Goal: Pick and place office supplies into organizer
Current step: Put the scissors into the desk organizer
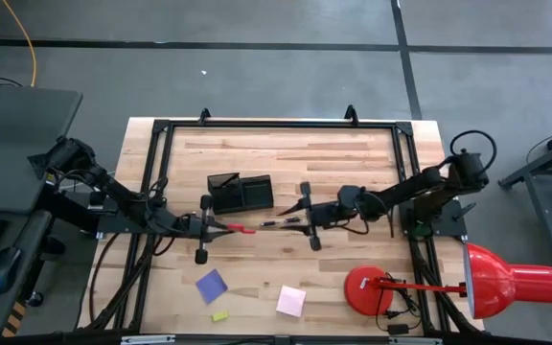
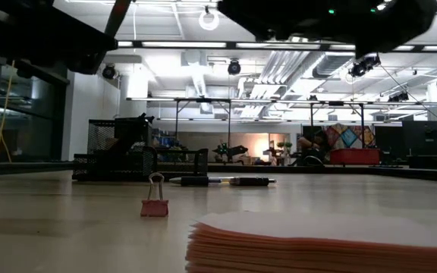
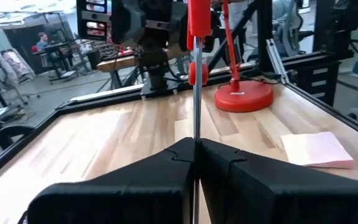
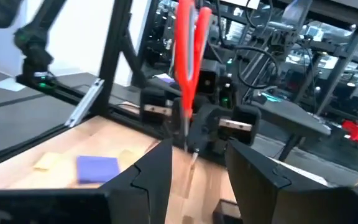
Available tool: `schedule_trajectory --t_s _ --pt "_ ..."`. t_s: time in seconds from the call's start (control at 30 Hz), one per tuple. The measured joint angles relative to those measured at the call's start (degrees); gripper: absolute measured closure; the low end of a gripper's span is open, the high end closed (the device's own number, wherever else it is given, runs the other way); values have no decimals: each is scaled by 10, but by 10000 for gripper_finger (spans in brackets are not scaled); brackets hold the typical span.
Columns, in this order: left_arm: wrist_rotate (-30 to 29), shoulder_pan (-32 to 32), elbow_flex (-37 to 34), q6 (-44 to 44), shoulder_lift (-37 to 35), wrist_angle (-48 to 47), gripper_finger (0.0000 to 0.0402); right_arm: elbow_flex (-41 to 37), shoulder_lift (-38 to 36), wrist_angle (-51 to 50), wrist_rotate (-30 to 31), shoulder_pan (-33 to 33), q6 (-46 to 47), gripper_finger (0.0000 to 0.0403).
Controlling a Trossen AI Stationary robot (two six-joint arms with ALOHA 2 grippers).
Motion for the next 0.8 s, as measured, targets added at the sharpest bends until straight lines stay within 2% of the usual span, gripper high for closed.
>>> schedule_trajectory --t_s 0.2,0.37,0.5,0.63,0.8 --pt "-23 0 0 0 0 -8 401 80 62 -30 -32 -2 -8 257" --pt "-25 0 0 0 0 -12 401 123 86 -41 -18 -3 -32 236" --pt "-25 0 0 0 0 -18 401 152 100 -45 -31 -6 -31 215" --pt "-26 0 0 0 1 -17 401 169 105 -67 -34 -6 -31 196" --pt "-39 0 0 0 1 -22 401 169 104 -47 -56 -4 -31 191"
